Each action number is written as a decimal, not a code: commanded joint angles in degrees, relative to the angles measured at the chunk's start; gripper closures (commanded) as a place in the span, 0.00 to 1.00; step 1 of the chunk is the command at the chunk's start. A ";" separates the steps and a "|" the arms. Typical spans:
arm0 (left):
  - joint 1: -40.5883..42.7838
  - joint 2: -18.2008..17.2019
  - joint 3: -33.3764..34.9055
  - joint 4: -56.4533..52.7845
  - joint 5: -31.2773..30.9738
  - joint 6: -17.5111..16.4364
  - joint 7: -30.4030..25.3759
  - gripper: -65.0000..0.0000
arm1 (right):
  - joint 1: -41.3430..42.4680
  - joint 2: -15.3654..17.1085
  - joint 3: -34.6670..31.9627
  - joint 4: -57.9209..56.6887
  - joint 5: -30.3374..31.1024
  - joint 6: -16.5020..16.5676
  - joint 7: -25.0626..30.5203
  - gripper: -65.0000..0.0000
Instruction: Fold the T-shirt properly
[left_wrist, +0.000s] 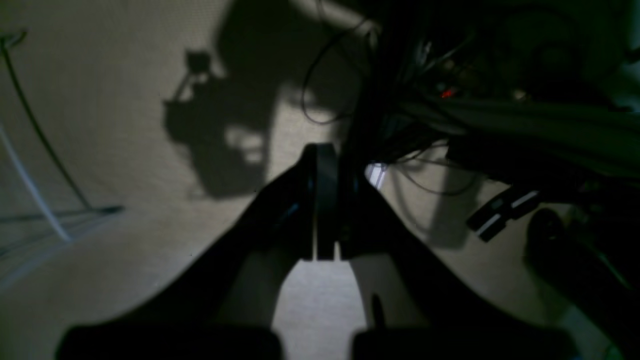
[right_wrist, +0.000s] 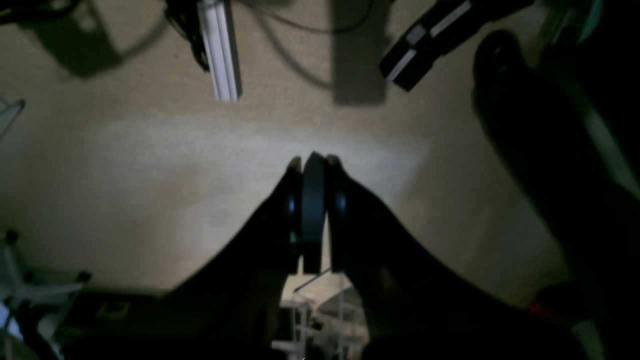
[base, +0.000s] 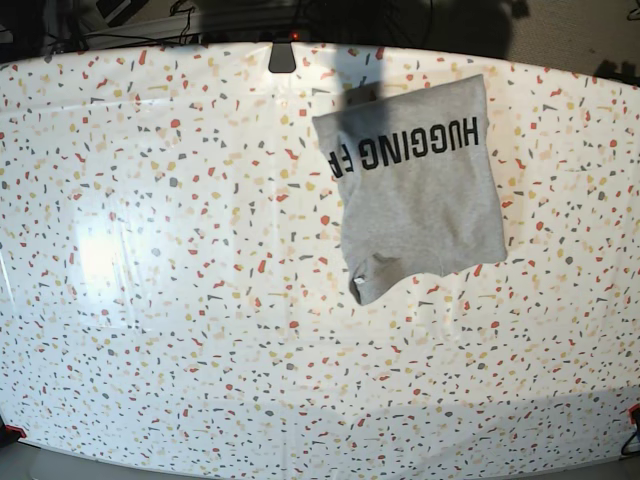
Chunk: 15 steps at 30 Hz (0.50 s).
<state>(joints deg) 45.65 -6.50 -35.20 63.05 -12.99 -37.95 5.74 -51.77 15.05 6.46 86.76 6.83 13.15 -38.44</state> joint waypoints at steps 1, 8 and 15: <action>-0.13 -0.33 -0.26 -2.12 0.13 -0.52 -1.55 1.00 | 0.72 0.28 0.28 -2.80 -0.85 0.20 0.90 1.00; -9.38 -0.33 -0.24 -19.63 9.92 -1.29 -10.99 0.99 | 15.15 0.04 0.28 -29.57 -4.44 0.20 14.14 1.00; -17.90 0.04 -0.24 -30.40 15.45 -1.03 -13.11 0.90 | 30.12 0.09 0.28 -49.62 -8.20 9.07 24.98 1.00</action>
<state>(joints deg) 26.65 -6.04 -35.31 32.38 2.57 -38.74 -7.05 -21.23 14.74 6.68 36.62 -1.43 22.11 -13.85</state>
